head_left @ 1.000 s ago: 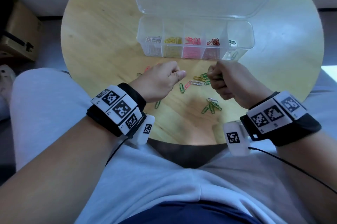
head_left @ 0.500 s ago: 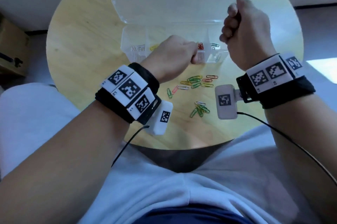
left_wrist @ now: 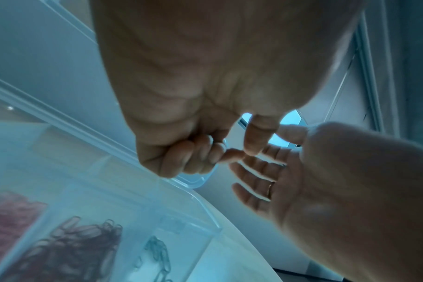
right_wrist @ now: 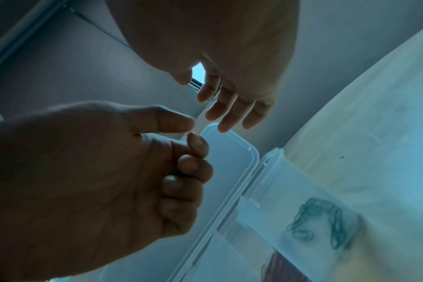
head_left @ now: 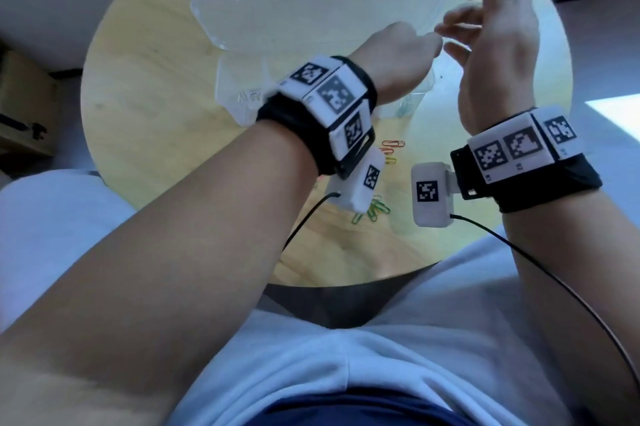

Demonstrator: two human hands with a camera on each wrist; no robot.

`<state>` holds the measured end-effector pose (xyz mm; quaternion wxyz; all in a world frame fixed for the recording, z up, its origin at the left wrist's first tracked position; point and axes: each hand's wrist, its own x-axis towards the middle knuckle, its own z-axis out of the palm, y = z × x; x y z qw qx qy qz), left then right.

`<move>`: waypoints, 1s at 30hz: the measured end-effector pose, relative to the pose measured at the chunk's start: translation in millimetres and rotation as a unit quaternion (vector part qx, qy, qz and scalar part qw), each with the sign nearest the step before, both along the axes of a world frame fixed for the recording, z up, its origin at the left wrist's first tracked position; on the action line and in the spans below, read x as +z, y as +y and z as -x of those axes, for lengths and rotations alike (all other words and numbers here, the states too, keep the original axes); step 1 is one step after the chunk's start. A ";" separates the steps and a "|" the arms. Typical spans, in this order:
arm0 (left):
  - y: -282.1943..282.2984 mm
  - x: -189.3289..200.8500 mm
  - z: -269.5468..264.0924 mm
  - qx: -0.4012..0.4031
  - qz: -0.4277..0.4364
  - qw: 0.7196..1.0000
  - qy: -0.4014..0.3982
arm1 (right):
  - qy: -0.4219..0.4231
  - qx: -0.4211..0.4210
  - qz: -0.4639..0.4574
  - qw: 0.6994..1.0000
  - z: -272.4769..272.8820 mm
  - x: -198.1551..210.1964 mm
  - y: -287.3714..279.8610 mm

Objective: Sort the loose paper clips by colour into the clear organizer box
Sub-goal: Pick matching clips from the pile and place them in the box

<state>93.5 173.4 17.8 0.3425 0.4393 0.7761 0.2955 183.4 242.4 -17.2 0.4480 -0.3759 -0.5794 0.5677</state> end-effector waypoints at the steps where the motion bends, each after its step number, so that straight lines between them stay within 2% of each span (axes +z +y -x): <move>1: 6.5 1.4 -2.7 0.008 0.001 1.000 0.011 | 0.013 -0.007 0.007 1.000 -4.5 1.9 0.9; 8: 18.6 -6.5 -9.1 0.004 0.039 0.998 0.057 | 0.039 -0.017 -0.001 0.999 -15.2 5.0 4.9; 13: 0.7 -9.5 -2.6 -0.023 -0.003 0.999 0.038 | 0.035 0.016 -0.031 0.999 -16.9 8.8 5.9; 15: -9.0 -10.4 0.8 -0.039 -0.018 0.997 0.059 | 0.004 0.049 -0.040 0.998 -18.4 9.7 7.2; 17: -22.1 -10.3 4.2 -0.045 -0.023 0.997 0.066 | -0.067 0.093 -0.047 0.992 -19.2 9.1 6.4; 19: -37.7 -10.0 9.5 -0.042 -0.020 0.997 0.068 | -0.153 0.149 -0.054 0.975 -17.9 6.6 2.7; 22: -63.3 -11.3 23.2 -0.026 0.000 0.996 0.091 | -0.269 0.229 -0.059 0.934 -14.0 0.7 -7.1; 28: -130.0 -23.4 56.5 0.026 0.074 0.991 0.105 | -0.389 0.340 -0.100 0.850 0.2 -12.0 -40.6; 30: -152.0 -31.4 61.4 0.044 0.099 0.990 0.088 | -0.424 0.384 -0.131 0.809 6.4 -17.5 -54.8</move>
